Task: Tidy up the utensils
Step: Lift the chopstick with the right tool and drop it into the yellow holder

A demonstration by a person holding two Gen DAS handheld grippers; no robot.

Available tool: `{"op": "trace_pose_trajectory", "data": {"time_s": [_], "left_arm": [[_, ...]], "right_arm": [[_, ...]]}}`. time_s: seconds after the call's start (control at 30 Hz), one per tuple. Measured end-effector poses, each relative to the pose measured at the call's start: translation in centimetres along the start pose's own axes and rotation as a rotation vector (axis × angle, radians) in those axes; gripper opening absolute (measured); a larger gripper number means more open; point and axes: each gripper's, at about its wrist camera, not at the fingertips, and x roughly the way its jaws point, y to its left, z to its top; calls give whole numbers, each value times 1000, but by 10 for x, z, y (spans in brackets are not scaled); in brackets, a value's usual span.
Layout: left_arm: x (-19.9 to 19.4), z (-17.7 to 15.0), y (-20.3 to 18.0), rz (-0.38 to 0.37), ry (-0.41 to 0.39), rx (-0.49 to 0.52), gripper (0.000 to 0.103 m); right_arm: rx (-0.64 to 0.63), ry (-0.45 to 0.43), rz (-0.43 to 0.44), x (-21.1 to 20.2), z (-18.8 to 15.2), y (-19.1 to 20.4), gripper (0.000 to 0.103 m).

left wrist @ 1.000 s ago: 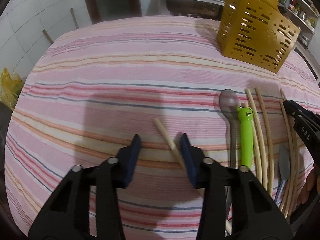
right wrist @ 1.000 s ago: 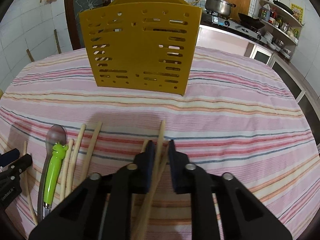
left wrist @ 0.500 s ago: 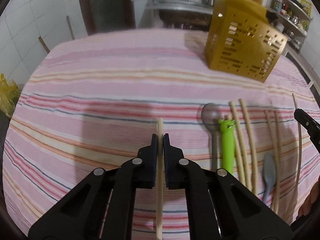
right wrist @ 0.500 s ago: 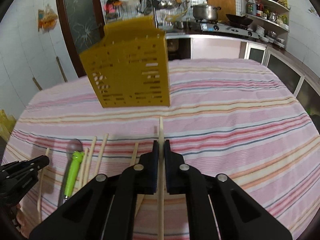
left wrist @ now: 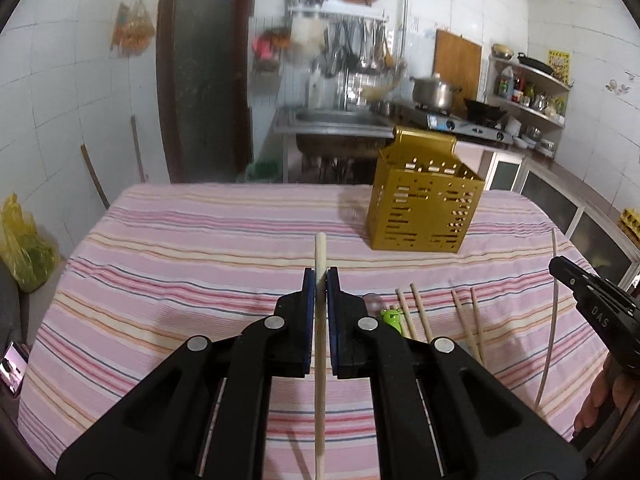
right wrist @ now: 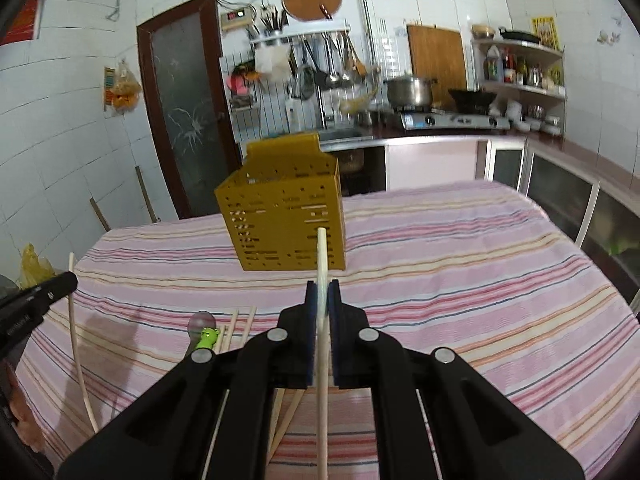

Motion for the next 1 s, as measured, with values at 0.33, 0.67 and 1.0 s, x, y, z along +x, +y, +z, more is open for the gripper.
{"op": "trace_pose_trajectory", "data": {"time_s": [0.33, 0.67, 1.0], "left_arm": [[-35, -7, 5, 19, -113, 3, 5], [-46, 28, -15, -59, -184, 18, 5], [-29, 124, -52, -129, -275, 42, 5]], "right_arm": [[-32, -121, -19, -34, 0, 1, 6], [-19, -233, 5, -45, 38, 5, 6], [9, -305, 36, -16, 119, 4, 6]]}}
